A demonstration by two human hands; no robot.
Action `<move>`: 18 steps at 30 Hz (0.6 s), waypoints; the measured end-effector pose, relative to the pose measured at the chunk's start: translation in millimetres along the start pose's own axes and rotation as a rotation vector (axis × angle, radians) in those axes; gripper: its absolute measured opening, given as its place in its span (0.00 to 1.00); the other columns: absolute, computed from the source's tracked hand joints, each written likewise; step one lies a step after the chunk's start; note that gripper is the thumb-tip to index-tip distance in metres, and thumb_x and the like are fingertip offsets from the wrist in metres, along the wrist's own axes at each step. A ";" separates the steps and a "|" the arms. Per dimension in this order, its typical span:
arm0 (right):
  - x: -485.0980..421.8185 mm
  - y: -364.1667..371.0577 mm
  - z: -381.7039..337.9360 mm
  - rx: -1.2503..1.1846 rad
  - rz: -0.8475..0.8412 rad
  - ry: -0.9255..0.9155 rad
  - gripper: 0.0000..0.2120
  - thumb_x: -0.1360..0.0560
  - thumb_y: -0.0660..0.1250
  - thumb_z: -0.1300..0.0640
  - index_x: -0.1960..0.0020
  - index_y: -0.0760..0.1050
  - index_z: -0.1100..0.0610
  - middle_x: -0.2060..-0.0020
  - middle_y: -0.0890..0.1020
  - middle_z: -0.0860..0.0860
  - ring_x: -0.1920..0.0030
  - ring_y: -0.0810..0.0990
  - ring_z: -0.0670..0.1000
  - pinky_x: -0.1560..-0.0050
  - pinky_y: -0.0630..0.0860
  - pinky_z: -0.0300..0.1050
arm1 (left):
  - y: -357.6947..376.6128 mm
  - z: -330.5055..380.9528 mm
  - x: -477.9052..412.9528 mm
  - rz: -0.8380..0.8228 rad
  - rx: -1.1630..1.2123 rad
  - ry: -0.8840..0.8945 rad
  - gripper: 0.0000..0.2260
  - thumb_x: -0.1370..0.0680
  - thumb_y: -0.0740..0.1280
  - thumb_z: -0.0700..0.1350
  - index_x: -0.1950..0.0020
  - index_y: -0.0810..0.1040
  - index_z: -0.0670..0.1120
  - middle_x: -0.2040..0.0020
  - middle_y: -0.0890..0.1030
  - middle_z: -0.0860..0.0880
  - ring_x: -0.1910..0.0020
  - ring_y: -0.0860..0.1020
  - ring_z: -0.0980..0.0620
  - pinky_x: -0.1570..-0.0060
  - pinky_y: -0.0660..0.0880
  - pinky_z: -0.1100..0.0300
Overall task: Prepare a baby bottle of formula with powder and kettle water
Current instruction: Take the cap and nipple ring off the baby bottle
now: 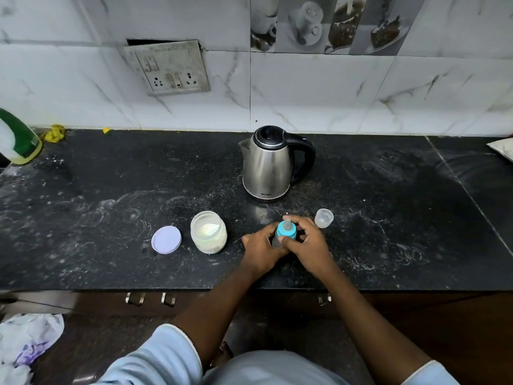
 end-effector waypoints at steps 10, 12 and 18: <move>1.8 -30.7 4.9 -0.156 0.166 -0.006 0.26 0.25 0.76 0.67 0.30 0.78 0.50 0.34 0.80 0.50 0.36 0.82 0.51 0.32 0.77 0.58 | 1.2 -4.2 -2.4 0.041 -0.037 -0.024 0.29 0.34 0.78 0.65 0.35 0.81 0.60 0.40 0.86 0.62 0.36 0.81 0.61 0.27 0.70 0.42; 2.3 -45.5 13.0 -0.085 0.235 0.005 0.23 0.26 0.78 0.64 0.34 0.80 0.50 0.36 0.81 0.50 0.38 0.82 0.52 0.33 0.78 0.59 | 1.8 -5.3 -2.8 0.052 -0.049 -0.023 0.28 0.33 0.80 0.63 0.35 0.81 0.61 0.41 0.85 0.63 0.36 0.81 0.62 0.25 0.69 0.43; 8.4 -85.2 38.6 0.154 0.265 0.085 0.24 0.27 0.79 0.59 0.34 0.77 0.49 0.39 0.81 0.48 0.43 0.81 0.49 0.40 0.81 0.53 | 2.1 -2.2 -1.5 0.078 -0.099 -0.020 0.24 0.34 0.79 0.65 0.39 0.80 0.66 0.45 0.84 0.67 0.36 0.79 0.65 0.24 0.60 0.53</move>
Point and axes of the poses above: each hand's wrist, its own x-axis away from the middle knuckle, its own y-axis out of the palm, z = x × y, the point moved 1 cm from there along -x, towards the middle knuckle
